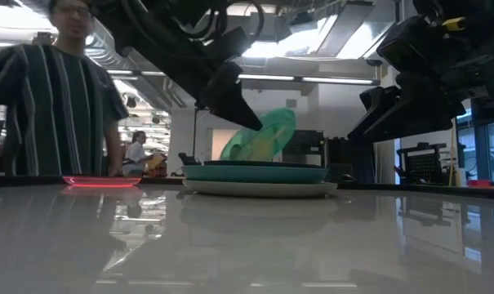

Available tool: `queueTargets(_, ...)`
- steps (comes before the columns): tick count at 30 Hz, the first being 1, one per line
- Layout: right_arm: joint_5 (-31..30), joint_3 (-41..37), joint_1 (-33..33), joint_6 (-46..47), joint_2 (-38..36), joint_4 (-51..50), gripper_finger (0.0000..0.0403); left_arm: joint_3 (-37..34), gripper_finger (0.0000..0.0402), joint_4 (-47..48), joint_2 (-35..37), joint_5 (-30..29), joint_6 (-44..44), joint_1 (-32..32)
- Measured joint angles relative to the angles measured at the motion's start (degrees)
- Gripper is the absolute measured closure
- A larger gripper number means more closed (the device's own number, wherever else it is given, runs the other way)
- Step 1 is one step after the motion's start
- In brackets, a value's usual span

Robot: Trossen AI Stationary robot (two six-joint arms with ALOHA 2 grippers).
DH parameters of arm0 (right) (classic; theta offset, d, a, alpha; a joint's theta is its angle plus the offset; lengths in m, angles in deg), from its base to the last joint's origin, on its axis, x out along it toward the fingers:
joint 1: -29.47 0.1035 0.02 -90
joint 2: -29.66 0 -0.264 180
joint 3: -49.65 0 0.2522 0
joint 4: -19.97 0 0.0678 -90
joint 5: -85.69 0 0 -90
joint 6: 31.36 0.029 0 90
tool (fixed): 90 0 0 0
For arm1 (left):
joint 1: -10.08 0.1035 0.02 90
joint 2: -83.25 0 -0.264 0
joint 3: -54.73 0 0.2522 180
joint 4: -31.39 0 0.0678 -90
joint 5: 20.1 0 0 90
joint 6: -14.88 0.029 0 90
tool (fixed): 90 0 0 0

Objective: Stack plastic plates
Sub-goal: Stack the light green plate on the light orange plate, then stack the light pink plate on the light green plate

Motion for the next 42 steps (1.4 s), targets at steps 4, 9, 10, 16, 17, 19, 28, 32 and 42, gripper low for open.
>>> queueTargets(4, 0.0, 0.0, 0.0, 0.0, 0.0, 0.0, 0.0267, 0.0, 0.0388, -2.02, -1.11, 0.22, -0.84, 0.97)
queueTargets(9, 0.0, 0.0, 0.0, 0.0, 0.0, -0.02, 0.0267, 0.0, 0.0337, -2.1, -1.13, 2.45, -3.42, 2.26)
queueTargets(10, 0.0, 0.0, 0.0, 0.0, 0.0, -0.02, 0.0267, 0.0, 0.0325, -2.07, -1.13, 2.44, -4.17, 2.28)
queueTargets(16, 0.0, 0.0, 0.0, 0.0, 0.0, -0.09, 0.0267, 2.78, 0.0274, 7.36, 0.33, 2.47, -6.02, 1.57)
queueTargets(17, 0.0, 0.0, 0.0, 0.0, 0.0, -0.14, 0.0267, 3.63, 0.027, 9.85, 1.04, 2.42, -6.08, 1.41)
queueTargets(19, 0.0, 0.0, 0.01, 0.0, 0.02, -0.44, 0.0267, 5.05, 0.0266, 16.34, 2.53, 1.97, -7.18, 1.07)
queueTargets(28, -0.02, 0.0, 0.02, 1.24, 0.02, -1.37, 0.0267, 7.56, 0.0264, 47.67, 10.72, -6.14, -22.16, 2.23)
queueTargets(32, -0.46, 0.0, 0.02, 1.27, 0.02, -1.42, 0.0267, 7.36, 0.0264, 61.5, 11.09, -10.34, -30.49, 5.18)
queueTargets(42, -2.49, 0.0, 0.02, 1.27, 0.02, -1.38, 0.0267, -2.04, 0.0264, 62.27, 10.15, -6.61, -32.56, 18.65)
